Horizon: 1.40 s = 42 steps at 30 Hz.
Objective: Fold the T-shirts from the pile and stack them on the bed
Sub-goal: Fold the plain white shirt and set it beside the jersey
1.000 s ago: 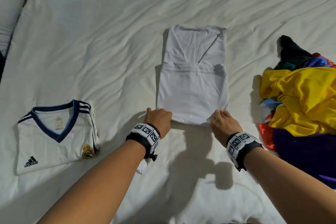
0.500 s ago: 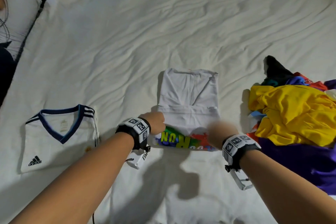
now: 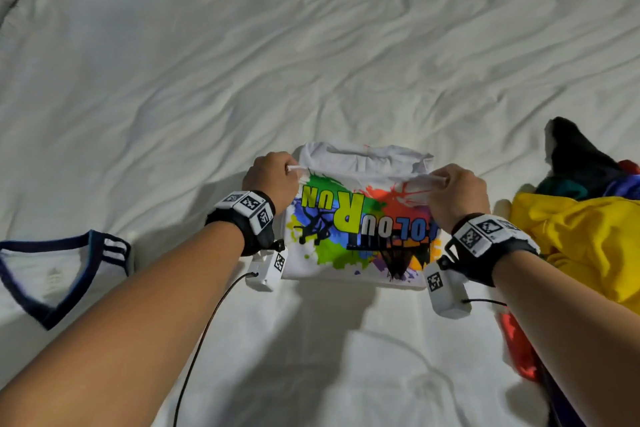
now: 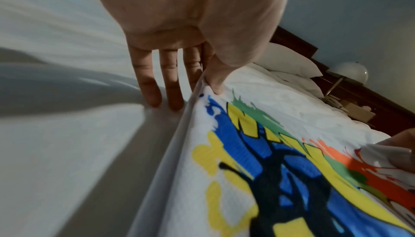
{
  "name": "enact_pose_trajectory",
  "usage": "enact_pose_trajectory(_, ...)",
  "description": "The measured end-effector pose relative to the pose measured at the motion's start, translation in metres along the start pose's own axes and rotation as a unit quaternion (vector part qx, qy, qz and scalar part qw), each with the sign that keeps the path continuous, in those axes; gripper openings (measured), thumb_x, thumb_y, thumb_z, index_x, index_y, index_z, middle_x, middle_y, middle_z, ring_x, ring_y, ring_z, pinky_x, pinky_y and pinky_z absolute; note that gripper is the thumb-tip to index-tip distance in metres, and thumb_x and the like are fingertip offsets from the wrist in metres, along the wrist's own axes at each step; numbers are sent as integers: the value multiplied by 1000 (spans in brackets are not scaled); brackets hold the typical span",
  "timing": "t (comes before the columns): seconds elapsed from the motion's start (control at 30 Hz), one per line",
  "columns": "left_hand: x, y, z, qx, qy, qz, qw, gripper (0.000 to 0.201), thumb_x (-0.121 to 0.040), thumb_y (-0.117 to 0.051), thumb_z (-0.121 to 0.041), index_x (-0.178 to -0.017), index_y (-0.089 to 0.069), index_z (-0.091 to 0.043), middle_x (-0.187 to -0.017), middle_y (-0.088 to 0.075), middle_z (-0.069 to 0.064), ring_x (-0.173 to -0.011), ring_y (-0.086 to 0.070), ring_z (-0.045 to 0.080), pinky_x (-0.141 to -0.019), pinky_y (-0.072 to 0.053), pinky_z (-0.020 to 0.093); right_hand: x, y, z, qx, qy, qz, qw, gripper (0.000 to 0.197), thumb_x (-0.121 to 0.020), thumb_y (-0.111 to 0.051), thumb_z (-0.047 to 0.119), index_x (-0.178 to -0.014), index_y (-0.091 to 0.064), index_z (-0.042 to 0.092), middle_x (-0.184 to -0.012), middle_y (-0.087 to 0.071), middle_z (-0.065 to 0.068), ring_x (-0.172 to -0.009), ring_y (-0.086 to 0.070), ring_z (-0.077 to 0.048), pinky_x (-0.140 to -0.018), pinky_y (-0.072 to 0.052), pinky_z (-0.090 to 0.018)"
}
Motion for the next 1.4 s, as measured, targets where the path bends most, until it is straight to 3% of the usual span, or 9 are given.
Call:
enact_pose_trajectory(0.37, -73, -6, -12, 19, -5, -39, 999, 12, -94, -62, -23, -97, -74, -21, -98, -75, 6, -93, -67, 32, -78, -54, 35, -67, -10, 4, -87, -26, -64, 994, 29, -96, -48, 8, -115, -69, 16, -113, -69, -12, -91, -57, -23, -79, -50, -31)
enact_pose_trajectory(0.47, -68, -7, -18, -14, -17, -63, 998, 21, -98, -59, -26, -114, -68, -17, -116, -68, 9, -111, -60, 35, -89, -49, 42, -62, -11, 8, -73, -19, -86, 993, 35, -100, -46, 12, -134, -57, 16, -132, -59, -10, -116, -55, -28, -97, -49, -42)
enact_pose_trajectory(0.57, -26, -24, -39, -137, -99, -87, 982, 50, -100, -55, -33, -145, -47, -14, -149, -45, 15, -136, -40, 38, -105, -39, 54, -28, -24, 19, 34, 94, -134, 986, 49, -100, -42, 19, -149, -39, 13, -153, -40, -13, -142, -33, -34, -117, -29, -51)
enact_pose_trajectory(0.7, 34, -90, -55, -217, -207, -14, 954, 65, -100, -47, -34, -160, -25, -22, -169, -16, 14, -155, -14, 38, -121, -18, 63, 34, -93, 20, 171, 258, -18, 951, 62, -99, -35, 31, -158, -30, 11, -167, -20, -14, -155, -14, -32, -124, -11, -54)
enact_pose_trajectory(0.83, 30, -109, -27, -215, -162, -3, 963, 67, -102, -30, -54, -163, -11, -32, -171, -5, 10, -157, -4, 34, -123, -9, 61, 24, -109, 1, 211, 243, 32, 946, 66, -101, -26, 48, -162, -14, 29, -170, 0, -4, -157, 5, -25, -126, -1, -52)
enact_pose_trajectory(1.03, 21, -96, -9, -204, -96, -44, 973, 68, -101, -27, -62, -163, -14, -36, -171, -5, 6, -156, -6, 33, -121, -10, 64, -19, -78, -36, 248, 222, 37, 942, 68, -100, -17, 61, -162, -2, 35, -171, 5, -1, -157, 3, -25, -125, -2, -52)
enact_pose_trajectory(1.2, 18, -97, -2, -207, -88, -52, 973, 69, -101, -24, -61, -163, -14, -33, -171, -5, 7, -155, -10, 41, -120, -11, 64, -17, -62, -37, 232, 127, 2, 965, 74, -101, -8, 56, -163, -3, 16, -169, 7, -13, -156, 10, -28, -124, 3, -54)
enact_pose_trajectory(1.27, 18, -99, -2, -203, -88, -54, 974, 69, -102, -24, -61, -163, -11, -33, -172, -3, 7, -155, -8, 41, -120, -9, 65, 7, -67, -12, 205, 163, -35, 964, 74, -103, -17, 52, -162, -8, 8, -168, 4, -17, -156, 9, -31, -125, 5, -53)
enact_pose_trajectory(1.4, 17, -100, 1, -199, -92, -53, 974, 69, -101, -21, -61, -163, -8, -34, -172, 0, 7, -156, -6, 40, -121, -9, 65, 61, -116, 11, 203, 277, 4, 939, 67, -104, -27, 50, -162, -19, 17, -169, -2, -14, -156, 3, -32, -125, -3, -55)
Point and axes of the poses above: each hand's wrist, its own x-axis away from the middle knuckle, its own y-axis out of the back of the hand, z = x × y, the point moved 3 cm from there along -x, towards the middle knuckle
